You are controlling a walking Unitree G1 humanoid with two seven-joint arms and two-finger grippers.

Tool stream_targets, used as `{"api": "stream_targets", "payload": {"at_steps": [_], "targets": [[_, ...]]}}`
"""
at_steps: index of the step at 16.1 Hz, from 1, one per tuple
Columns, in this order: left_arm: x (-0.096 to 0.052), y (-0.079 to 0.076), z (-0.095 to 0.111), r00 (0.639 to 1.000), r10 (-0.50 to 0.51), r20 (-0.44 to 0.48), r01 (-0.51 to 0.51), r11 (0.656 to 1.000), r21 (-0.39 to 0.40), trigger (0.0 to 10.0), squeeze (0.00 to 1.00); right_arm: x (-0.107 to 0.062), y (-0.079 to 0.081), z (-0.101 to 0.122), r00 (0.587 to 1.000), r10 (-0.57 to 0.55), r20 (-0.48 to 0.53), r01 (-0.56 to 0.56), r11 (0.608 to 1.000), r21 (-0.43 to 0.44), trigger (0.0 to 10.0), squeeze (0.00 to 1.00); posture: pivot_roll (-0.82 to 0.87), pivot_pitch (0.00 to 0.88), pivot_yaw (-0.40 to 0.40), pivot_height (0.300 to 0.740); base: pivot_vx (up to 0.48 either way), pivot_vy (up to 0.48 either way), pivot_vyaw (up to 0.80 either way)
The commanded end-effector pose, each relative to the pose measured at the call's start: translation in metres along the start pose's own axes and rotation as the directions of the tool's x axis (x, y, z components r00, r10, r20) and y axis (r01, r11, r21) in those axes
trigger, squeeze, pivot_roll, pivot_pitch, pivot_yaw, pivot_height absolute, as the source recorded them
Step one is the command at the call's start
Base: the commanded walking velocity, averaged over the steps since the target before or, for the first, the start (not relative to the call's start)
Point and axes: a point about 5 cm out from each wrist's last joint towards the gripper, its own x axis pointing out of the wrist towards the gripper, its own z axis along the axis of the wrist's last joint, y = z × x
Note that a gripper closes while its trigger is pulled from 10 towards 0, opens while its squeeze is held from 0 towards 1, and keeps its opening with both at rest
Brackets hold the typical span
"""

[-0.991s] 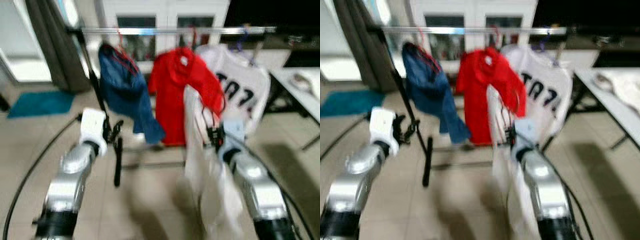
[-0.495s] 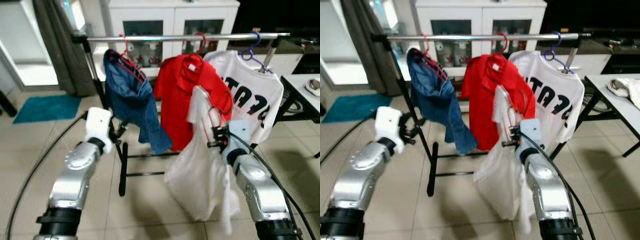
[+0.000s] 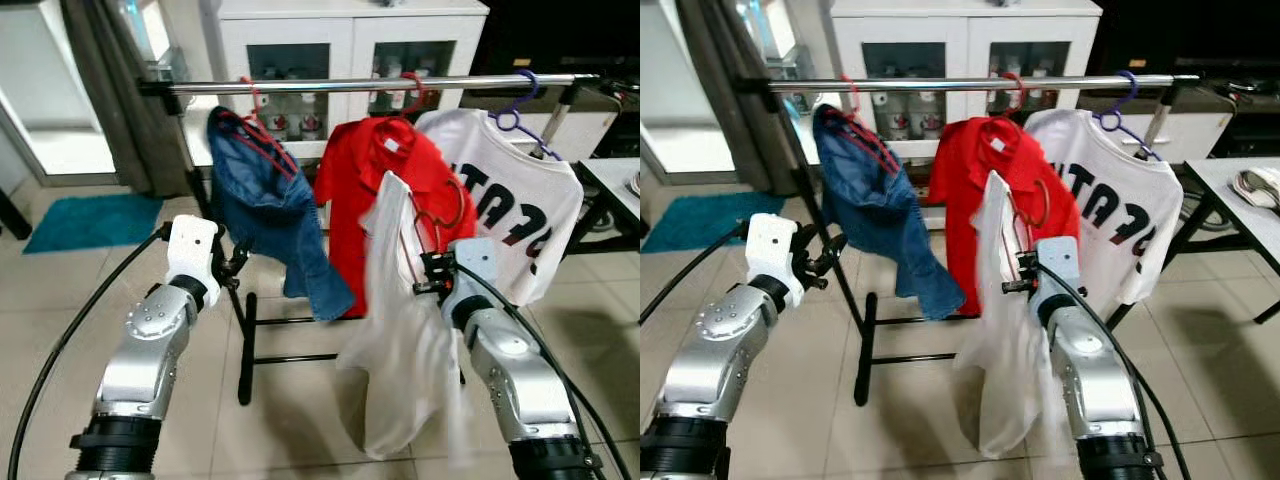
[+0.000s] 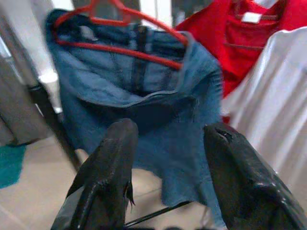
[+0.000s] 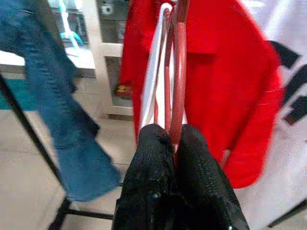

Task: Hang hanger

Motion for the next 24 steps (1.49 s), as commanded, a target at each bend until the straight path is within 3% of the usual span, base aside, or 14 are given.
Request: {"api": "stream_targets", "payload": {"at_steps": [1,10,13,20,24], "targets": [[0.001,-0.005,0.003,1.000,-0.016,0.012,0.016,1.000,0.009,10.0,0.00,0.001,-0.002,0.011,0.998,-0.009,0.055,0.010,1.000,-0.005,10.0,0.00,-0.06,0.000,0.002,0.740,0.307,0.000,0.00],[0.000,-0.006,0.002,1.000,-0.012,0.015,0.012,1.000,0.023,10.0,0.00,0.004,0.002,0.015,0.997,0.037,0.064,-0.035,0.999,-0.026,10.0,0.00,-0.05,0.000,-0.014,0.740,0.306,0.000,0.00],[-0.002,-0.005,0.002,1.000,-0.007,0.017,0.006,1.000,0.023,10.0,0.00,0.004,0.003,0.014,0.997,0.047,0.057,-0.044,0.998,-0.050,10.0,0.00,-0.05,0.000,-0.017,0.740,0.309,0.000,0.80],[0.001,-0.008,0.002,1.000,-0.025,0.012,0.024,0.999,0.039,10.0,0.00,0.004,-0.003,0.019,0.997,0.002,0.083,0.000,1.000,-0.026,10.0,0.00,-0.06,0.000,-0.012,0.740,0.305,0.000,0.07],[0.002,-0.012,0.006,0.998,-0.062,0.023,0.061,0.996,0.064,10.0,0.00,0.008,-0.020,0.035,0.984,-0.080,0.162,0.093,0.993,-0.078,10.0,0.00,-0.05,0.000,-0.011,0.740,0.307,0.000,0.00]]}}
